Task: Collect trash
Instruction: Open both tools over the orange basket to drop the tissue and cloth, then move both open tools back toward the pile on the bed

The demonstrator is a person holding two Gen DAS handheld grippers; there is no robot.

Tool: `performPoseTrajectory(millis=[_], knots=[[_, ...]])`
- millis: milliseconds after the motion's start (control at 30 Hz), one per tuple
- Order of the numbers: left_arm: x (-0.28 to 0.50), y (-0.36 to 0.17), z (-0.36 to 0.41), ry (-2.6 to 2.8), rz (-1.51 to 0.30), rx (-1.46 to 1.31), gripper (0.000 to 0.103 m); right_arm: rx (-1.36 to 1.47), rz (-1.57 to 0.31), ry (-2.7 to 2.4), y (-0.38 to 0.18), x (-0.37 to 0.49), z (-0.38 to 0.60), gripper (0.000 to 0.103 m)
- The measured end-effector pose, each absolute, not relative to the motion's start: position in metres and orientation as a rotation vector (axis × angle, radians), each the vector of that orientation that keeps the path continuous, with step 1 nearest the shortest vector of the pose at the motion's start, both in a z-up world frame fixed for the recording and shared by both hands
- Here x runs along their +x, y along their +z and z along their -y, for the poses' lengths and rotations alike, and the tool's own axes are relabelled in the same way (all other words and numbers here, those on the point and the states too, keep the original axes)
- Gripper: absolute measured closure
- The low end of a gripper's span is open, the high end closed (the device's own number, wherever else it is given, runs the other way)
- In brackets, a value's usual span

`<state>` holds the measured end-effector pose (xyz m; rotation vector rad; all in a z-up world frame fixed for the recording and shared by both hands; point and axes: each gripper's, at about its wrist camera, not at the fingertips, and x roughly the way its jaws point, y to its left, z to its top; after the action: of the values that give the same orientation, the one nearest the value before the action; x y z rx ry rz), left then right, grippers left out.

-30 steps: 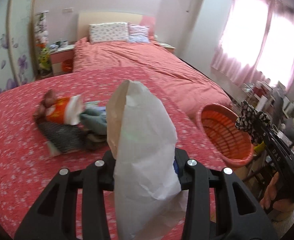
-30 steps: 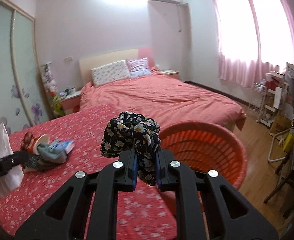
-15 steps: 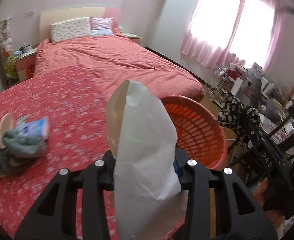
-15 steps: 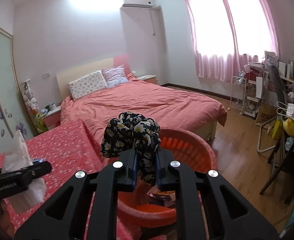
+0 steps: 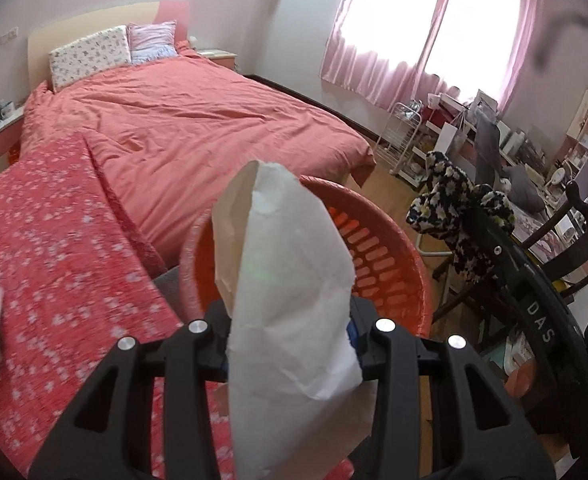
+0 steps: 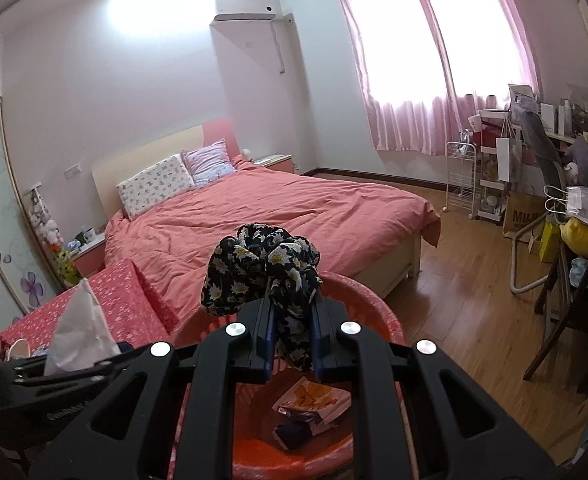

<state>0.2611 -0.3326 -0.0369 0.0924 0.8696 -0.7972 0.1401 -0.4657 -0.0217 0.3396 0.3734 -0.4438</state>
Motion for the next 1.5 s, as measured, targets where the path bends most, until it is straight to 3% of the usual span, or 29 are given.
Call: performPoseTrajectory(millis=[200,300,333,400,467,833,933,1500], knots=[[0.276,-0.052,0.358,-0.802,-0.900,0.101,0.061,0.382,-0.379,-0.446,-0.028,0.148,0.477,0.089],[0.283,-0.060,0.362,-0.786,-0.915,0.103,0.051,0.407,-0.390,-0.432,-0.031,0.154,0.485,0.086],[0.285,-0.062,0.362,-0.777,-0.918,0.106,0.045,0.416,-0.395,-0.421,-0.033,0.156,0.489,0.083],[0.290,-0.067,0.362,-0.756,-0.929,0.108,0.039,0.423,-0.402,-0.412,-0.034,0.158,0.490,0.068],[0.295,-0.071,0.356,-0.734,-0.941,0.102,0.036,0.433,-0.414,-0.404,-0.036,0.159,0.491,0.063],[0.303,-0.062,0.307,-0.616,-0.924,0.092,0.034,0.379,-0.441,-0.423,-0.027,0.153,0.479,0.059],[0.298,-0.055,0.284,-0.578,-0.913,0.093,0.033,0.364,-0.443,-0.421,-0.022,0.153,0.474,0.054],[0.272,-0.026,0.131,-0.338,-0.870,0.040,0.031,0.248,-0.507,-0.257,-0.009,0.163,0.387,0.054]])
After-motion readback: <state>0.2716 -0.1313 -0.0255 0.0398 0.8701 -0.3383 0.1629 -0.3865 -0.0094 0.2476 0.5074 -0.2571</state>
